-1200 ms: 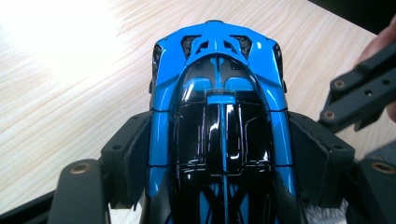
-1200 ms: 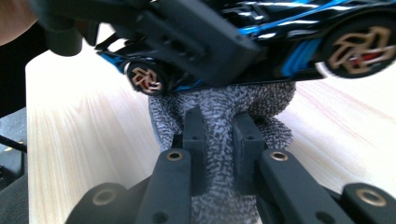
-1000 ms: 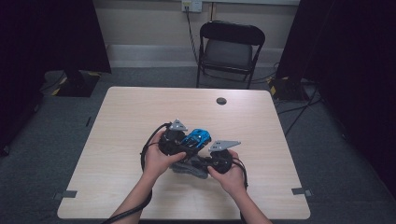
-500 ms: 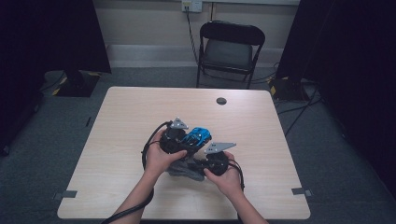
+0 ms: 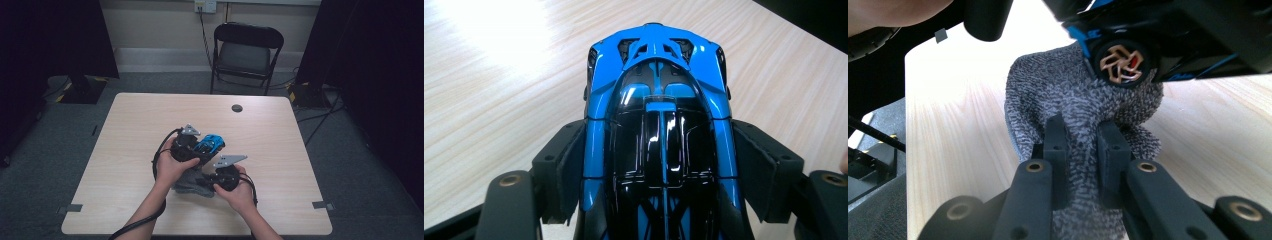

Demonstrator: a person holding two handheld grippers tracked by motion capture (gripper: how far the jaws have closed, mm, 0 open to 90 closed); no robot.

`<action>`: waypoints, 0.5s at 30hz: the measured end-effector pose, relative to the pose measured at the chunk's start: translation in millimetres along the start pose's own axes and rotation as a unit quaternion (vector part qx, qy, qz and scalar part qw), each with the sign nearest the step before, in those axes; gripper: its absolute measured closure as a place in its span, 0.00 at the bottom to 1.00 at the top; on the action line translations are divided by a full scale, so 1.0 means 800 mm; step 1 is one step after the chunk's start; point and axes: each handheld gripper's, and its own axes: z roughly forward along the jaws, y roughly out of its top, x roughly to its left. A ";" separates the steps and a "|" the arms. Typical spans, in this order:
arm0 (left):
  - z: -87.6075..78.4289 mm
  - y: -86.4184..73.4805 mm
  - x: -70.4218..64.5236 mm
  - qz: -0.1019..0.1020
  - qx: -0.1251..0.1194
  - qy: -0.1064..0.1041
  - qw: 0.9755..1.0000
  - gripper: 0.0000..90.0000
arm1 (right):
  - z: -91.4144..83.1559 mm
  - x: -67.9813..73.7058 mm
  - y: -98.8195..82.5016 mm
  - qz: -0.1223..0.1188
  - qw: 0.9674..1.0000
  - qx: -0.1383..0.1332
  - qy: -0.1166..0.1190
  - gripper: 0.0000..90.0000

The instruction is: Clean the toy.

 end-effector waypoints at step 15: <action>-0.016 0.001 0.021 -0.013 -0.007 0.026 1.000 0.31 | -0.004 -0.002 -0.002 -0.014 1.000 0.015 -0.003 0.88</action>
